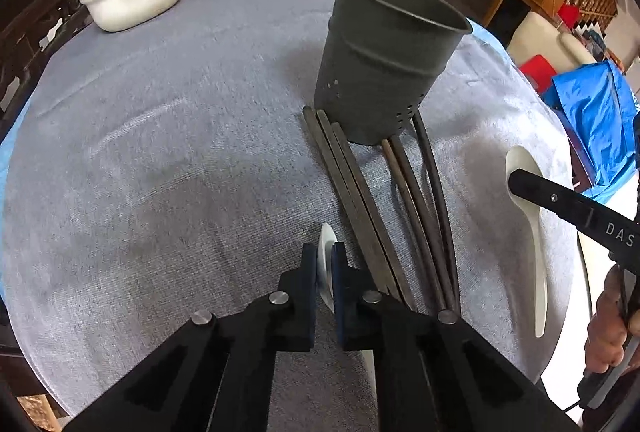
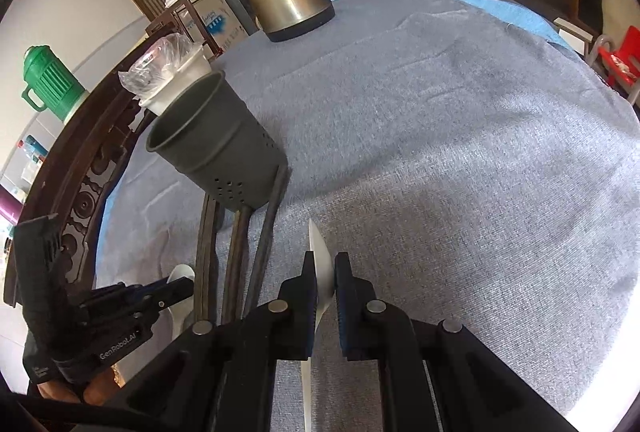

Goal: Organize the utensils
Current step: 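Carry both spoons over the grey holder and release them inside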

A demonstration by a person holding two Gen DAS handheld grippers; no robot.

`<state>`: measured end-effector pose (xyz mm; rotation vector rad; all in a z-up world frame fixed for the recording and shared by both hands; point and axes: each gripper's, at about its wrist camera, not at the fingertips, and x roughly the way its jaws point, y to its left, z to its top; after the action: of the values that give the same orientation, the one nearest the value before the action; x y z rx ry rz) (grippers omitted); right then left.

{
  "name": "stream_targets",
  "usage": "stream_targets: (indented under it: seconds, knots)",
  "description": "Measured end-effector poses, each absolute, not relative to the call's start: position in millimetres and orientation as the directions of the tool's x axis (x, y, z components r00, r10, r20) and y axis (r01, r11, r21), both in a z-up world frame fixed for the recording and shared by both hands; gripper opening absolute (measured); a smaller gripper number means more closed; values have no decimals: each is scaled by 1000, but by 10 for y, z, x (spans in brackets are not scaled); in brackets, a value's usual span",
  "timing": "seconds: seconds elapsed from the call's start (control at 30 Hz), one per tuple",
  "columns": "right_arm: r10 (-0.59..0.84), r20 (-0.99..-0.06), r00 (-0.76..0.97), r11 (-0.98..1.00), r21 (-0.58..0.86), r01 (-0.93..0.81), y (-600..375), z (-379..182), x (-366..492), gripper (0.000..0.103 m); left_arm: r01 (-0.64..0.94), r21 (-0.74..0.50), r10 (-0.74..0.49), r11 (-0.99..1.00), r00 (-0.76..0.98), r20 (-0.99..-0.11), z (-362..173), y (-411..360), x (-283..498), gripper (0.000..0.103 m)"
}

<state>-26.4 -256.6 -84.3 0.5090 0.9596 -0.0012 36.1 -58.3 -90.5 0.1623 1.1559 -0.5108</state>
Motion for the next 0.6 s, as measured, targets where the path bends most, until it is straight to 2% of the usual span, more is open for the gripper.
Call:
stream_targets:
  seconds: [0.17, 0.37, 0.5, 0.6]
  knots:
    - [225, -755, 616, 891, 416, 184, -2512, -706, -257, 8, 443, -154, -325, 883, 341, -882, -734, -467, 348, 6]
    - [245, -638, 730, 878, 465, 112, -2559, -361, -137, 8, 438, -144, -364, 888, 475, -801, -122, -443, 446, 6]
    - [231, -506, 831, 872, 487, 55, -2612, -32, 44, 8, 396, -174, -401, 901, 616, -678, 405, -473, 618, 6]
    - [199, -390, 899, 859, 511, 31, -2634, 200, 212, 8, 351, -190, -397, 917, 743, -539, 711, -596, 765, 6]
